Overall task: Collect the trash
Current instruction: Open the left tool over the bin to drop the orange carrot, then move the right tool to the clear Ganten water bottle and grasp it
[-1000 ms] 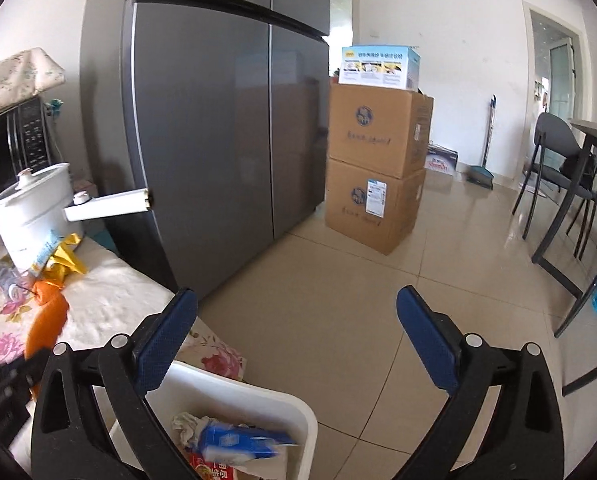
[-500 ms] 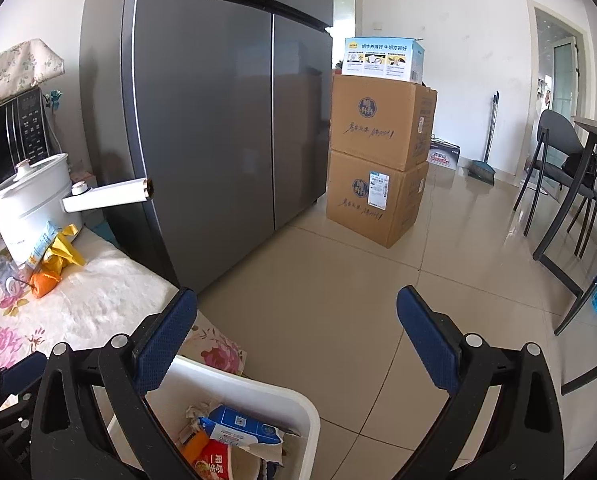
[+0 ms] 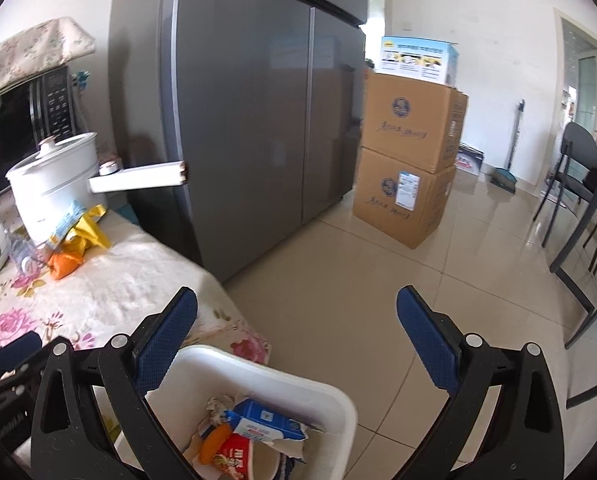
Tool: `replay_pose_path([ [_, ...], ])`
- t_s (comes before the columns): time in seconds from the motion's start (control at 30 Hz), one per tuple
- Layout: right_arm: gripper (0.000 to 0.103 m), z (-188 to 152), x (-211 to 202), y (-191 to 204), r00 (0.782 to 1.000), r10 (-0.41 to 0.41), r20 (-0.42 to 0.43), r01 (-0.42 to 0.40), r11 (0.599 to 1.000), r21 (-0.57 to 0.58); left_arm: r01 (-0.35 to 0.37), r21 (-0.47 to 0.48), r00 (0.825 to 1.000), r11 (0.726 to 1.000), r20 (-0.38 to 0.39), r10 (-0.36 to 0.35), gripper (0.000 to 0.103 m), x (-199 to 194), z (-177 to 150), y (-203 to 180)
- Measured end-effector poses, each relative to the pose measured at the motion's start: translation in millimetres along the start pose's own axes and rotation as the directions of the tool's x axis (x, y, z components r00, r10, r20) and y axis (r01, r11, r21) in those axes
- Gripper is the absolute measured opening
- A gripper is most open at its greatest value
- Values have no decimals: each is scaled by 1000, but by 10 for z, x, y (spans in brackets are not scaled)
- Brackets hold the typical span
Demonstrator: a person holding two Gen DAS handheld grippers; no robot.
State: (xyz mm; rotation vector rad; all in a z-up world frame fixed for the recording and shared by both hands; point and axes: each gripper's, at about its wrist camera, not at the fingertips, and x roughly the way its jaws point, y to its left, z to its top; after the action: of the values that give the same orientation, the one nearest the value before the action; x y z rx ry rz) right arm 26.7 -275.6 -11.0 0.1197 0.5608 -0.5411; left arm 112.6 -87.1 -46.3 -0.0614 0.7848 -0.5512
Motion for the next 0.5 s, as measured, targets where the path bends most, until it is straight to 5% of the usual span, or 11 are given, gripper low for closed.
replay_pose_path([
  [0.5, 96, -21, 60, 925, 991, 129, -21, -130, 978, -162, -165, -109, 984, 980, 44, 171, 72, -294, -6, 766],
])
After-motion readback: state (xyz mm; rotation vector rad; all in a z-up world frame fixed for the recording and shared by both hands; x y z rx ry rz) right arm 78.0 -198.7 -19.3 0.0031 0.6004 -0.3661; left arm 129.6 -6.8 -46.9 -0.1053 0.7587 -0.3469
